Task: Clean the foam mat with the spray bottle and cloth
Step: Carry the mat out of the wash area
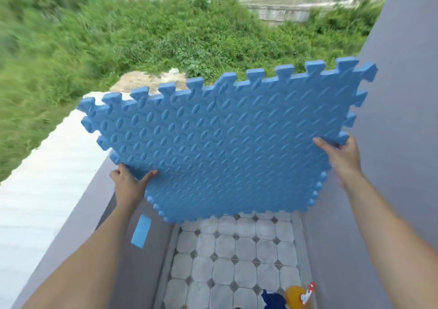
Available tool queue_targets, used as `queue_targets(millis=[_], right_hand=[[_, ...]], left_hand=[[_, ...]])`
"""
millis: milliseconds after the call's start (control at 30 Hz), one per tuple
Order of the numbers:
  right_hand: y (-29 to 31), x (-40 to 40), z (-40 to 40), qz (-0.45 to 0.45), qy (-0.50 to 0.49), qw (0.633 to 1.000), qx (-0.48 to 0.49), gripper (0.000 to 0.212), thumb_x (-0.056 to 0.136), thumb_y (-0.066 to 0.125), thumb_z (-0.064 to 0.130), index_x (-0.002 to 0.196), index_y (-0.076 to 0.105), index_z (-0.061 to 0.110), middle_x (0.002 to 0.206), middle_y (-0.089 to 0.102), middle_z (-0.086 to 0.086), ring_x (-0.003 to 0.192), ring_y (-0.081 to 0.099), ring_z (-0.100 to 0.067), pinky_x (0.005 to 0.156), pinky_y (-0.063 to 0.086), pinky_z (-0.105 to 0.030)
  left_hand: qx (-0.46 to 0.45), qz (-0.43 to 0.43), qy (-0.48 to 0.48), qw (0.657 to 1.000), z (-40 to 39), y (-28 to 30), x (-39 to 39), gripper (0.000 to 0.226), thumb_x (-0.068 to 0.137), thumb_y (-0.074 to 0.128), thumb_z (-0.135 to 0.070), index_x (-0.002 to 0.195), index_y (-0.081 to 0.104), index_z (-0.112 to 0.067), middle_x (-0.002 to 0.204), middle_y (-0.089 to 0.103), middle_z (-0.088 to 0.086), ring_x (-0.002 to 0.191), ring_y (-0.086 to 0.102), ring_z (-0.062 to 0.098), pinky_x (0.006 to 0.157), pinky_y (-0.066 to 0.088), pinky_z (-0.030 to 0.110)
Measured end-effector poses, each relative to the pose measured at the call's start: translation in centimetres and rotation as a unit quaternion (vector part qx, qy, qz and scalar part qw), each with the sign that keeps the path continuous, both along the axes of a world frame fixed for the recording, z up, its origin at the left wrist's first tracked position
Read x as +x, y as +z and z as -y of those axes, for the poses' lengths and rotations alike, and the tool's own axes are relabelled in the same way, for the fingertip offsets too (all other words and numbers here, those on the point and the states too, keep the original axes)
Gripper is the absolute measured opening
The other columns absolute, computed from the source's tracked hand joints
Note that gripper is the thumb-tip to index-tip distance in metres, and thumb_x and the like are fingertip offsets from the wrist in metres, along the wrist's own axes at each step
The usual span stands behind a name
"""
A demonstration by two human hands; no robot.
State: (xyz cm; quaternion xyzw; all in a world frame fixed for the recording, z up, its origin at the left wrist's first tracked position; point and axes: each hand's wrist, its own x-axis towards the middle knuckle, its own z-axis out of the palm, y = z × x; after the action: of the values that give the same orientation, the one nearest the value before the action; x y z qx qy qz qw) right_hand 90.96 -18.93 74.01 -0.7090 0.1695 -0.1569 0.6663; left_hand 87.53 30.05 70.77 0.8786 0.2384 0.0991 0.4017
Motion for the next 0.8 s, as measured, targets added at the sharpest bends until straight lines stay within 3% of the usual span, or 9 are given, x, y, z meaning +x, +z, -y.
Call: queue_targets(millis=[33, 133, 267, 433, 533, 600, 700, 800], right_hand=[[0.9, -0.6, -0.6, 0.003, 0.002, 1.0, 0.003, 0.08, 0.057, 0.094, 0.034, 0.119, 0.057, -0.001, 0.108, 0.073, -0.006, 0.087, 0.071, -0.008, 0.074, 0.058, -0.026], [4.1, -1.9, -2.5, 0.035, -0.001, 0.999, 0.001, 0.048, 0.07, 0.088, 0.017, 0.106, 0.056, 0.014, 0.099, 0.071, 0.002, 0.08, 0.07, -0.001, 0.07, 0.055, -0.02], [6.7, -3.9, -4.1, 0.044, 0.018, 0.999, -0.017, 0.071, 0.066, 0.091, 0.022, 0.123, 0.053, 0.001, 0.116, 0.07, -0.011, 0.096, 0.071, -0.016, 0.078, 0.058, -0.029], [8.5, -6.1, -5.9, 0.022, 0.048, 0.999, 0.004, 0.068, 0.071, 0.088, 0.023, 0.125, 0.052, 0.004, 0.116, 0.07, -0.01, 0.104, 0.07, -0.024, 0.084, 0.059, -0.039], [9.7, -5.9, -7.0, 0.024, 0.076, 0.997, 0.005, 0.086, 0.048, 0.094, 0.049, 0.116, 0.056, 0.011, 0.112, 0.072, -0.007, 0.101, 0.07, -0.023, 0.084, 0.057, -0.041], [10.0, -4.7, -8.0, 0.016, 0.108, 0.994, 0.005, 0.087, 0.032, 0.093, 0.059, 0.103, 0.055, 0.026, 0.11, 0.071, -0.005, 0.098, 0.07, -0.022, 0.08, 0.056, -0.04], [10.4, -2.3, -10.9, 0.021, 0.171, 0.985, -0.003, 0.065, 0.059, 0.092, 0.039, 0.106, 0.048, 0.04, 0.114, 0.069, -0.007, 0.092, 0.067, -0.019, 0.079, 0.055, -0.04], [10.6, 0.9, -14.4, 0.035, 0.235, 0.97, -0.049, 0.078, 0.069, 0.088, 0.03, 0.128, 0.038, 0.041, 0.12, 0.068, -0.008, 0.096, 0.067, -0.02, 0.079, 0.054, -0.037]], left_hand=[[0.001, -0.001, 0.011, 1.0, -0.6, 0.7, -0.9, 0.074, 0.073, 0.077, -0.044, 0.121, 0.037, -0.005, 0.127, 0.035, 0.02, 0.113, 0.048, 0.037, 0.097, 0.04, 0.046], [0.015, 0.029, 0.023, 0.999, -2.3, 2.7, -3.7, 0.073, 0.073, 0.077, -0.044, 0.118, 0.037, -0.003, 0.126, 0.035, 0.023, 0.112, 0.048, 0.039, 0.096, 0.039, 0.045], [0.027, 0.046, 0.048, 0.997, -3.8, 5.5, -7.3, 0.071, 0.074, 0.077, -0.043, 0.119, 0.038, -0.004, 0.126, 0.036, 0.023, 0.106, 0.051, 0.04, 0.093, 0.04, 0.046], [0.033, 0.056, 0.071, 0.995, -4.7, 7.6, -11.8, 0.069, 0.074, 0.076, -0.044, 0.114, 0.037, -0.005, 0.126, 0.036, 0.021, 0.104, 0.052, 0.04, 0.09, 0.042, 0.048], [0.028, 0.045, 0.101, 0.993, -5.2, 7.8, -14.7, 0.072, 0.072, 0.077, -0.046, 0.116, 0.038, -0.004, 0.126, 0.037, 0.019, 0.106, 0.052, 0.038, 0.091, 0.042, 0.047], [0.031, 0.037, 0.113, 0.992, -5.9, 7.8, -16.3, 0.075, 0.072, 0.076, -0.049, 0.117, 0.038, -0.004, 0.126, 0.037, 0.017, 0.106, 0.052, 0.038, 0.092, 0.043, 0.046], [0.023, 0.038, 0.159, 0.986, -6.9, 7.9, -18.2, 0.075, 0.074, 0.076, -0.046, 0.121, 0.036, -0.002, 0.128, 0.034, 0.018, 0.108, 0.051, 0.037, 0.094, 0.042, 0.046], [-0.004, 0.056, 0.232, 0.971, -7.4, 8.0, -20.3, 0.077, 0.074, 0.079, -0.037, 0.125, 0.035, 0.001, 0.13, 0.032, 0.021, 0.114, 0.048, 0.039, 0.099, 0.039, 0.045]])
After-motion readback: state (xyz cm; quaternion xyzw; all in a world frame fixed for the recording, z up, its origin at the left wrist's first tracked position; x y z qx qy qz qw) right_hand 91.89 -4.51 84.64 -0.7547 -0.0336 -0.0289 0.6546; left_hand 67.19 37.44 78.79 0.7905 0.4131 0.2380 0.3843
